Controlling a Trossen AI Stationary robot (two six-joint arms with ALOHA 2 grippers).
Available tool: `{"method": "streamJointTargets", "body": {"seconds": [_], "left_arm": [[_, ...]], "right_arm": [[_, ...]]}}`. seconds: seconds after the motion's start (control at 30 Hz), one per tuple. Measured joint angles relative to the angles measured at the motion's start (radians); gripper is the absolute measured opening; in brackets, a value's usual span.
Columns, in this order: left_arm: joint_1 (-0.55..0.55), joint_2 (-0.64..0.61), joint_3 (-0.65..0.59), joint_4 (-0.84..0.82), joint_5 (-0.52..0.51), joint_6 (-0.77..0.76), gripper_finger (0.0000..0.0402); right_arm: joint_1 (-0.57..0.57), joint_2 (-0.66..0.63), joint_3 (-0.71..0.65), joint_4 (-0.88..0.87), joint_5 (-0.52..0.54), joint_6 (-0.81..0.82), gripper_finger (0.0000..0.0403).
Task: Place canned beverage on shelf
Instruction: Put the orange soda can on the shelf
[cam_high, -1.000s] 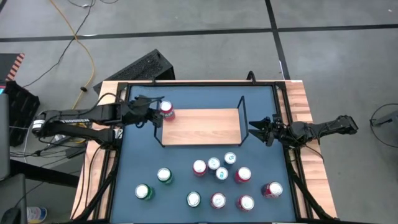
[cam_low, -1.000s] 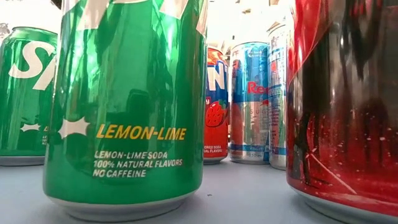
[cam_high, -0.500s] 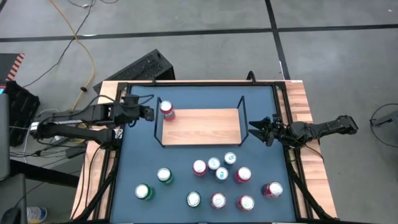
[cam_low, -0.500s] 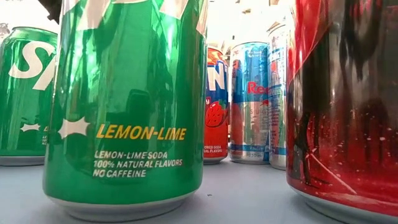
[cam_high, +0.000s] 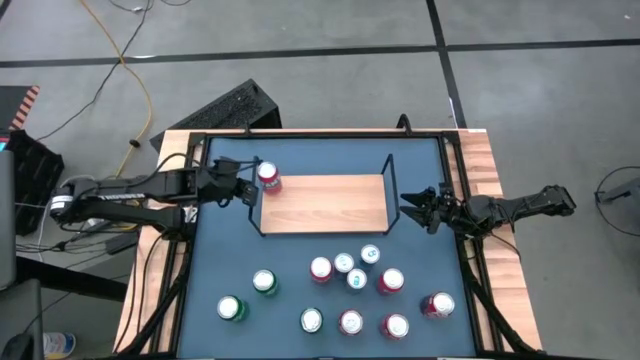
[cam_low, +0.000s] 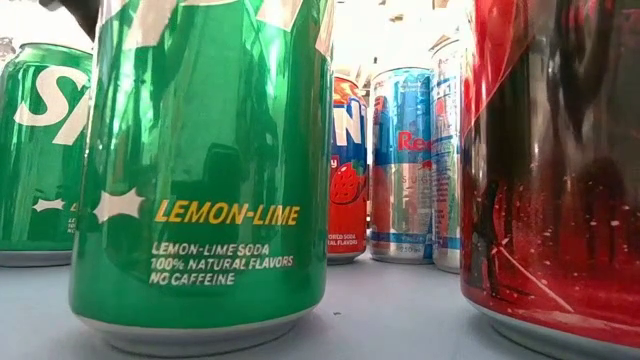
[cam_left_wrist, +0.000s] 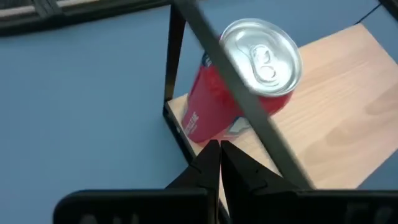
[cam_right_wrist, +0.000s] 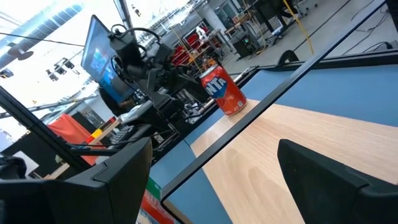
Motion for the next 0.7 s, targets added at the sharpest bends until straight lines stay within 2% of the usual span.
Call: {"method": "streamJointTargets", "body": {"seconds": [0.47,0.7], "left_arm": [[0.047,-0.008,-0.112,0.201,0.142,0.045,0.0000],[0.071,-0.008,-0.123,0.248,0.110,0.071,0.0000]], "right_arm": [[0.000,0.000,0.000,0.000,0.000,0.008,0.0347],[0.000,0.000,0.000,0.000,0.000,0.008,0.0347]]}}
